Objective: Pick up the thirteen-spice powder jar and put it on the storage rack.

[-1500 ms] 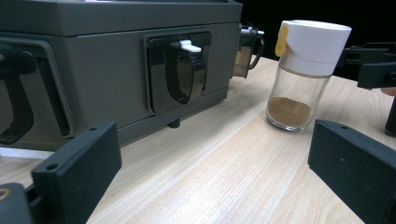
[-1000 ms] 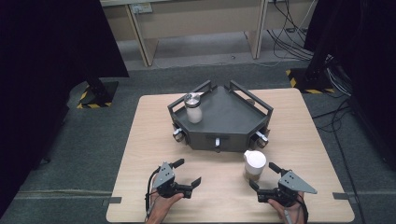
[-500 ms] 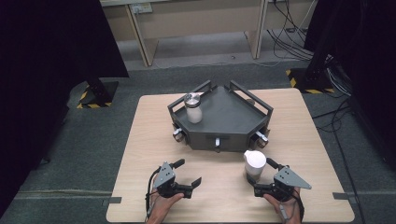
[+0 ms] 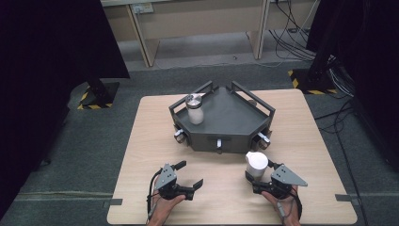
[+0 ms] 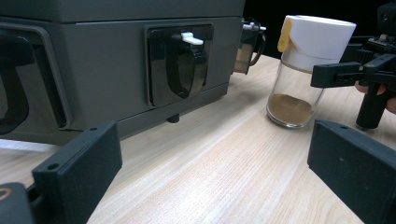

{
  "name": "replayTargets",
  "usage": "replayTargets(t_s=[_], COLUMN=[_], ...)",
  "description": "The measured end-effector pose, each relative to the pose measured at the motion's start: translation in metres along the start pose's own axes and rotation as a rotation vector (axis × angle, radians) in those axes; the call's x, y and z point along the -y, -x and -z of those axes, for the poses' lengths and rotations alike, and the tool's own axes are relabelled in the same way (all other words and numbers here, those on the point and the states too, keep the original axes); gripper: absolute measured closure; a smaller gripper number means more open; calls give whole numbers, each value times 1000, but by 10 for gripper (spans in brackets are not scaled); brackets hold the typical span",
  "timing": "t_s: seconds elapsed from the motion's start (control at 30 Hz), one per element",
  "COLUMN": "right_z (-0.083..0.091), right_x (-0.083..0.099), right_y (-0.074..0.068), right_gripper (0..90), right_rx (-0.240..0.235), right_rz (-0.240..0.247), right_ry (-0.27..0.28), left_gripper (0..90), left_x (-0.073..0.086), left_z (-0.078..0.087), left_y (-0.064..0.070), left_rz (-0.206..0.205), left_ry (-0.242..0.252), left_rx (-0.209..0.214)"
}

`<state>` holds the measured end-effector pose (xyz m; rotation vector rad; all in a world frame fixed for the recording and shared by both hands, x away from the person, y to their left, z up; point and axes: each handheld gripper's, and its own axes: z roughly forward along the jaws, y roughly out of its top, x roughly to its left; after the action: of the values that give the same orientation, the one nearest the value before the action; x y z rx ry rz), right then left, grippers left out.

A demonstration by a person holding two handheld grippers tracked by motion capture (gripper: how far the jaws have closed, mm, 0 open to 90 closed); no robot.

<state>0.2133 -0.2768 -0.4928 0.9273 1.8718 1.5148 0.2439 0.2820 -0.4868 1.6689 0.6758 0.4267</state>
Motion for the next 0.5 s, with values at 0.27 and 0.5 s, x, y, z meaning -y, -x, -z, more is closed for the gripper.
replayTargets(t_s=[0.27,0.5], right_z=[-3,-3], right_x=[-2,-3], right_y=[1,0], right_gripper=[271,303], right_rx=[9,10], right_rz=[-3,6], right_ry=[-20,-22], left_gripper=[26,28], left_x=[0,0], left_z=[0,-1], left_y=[0,0], left_rz=[-1,0], left_ry=[-2,-3], left_rx=[2,2])
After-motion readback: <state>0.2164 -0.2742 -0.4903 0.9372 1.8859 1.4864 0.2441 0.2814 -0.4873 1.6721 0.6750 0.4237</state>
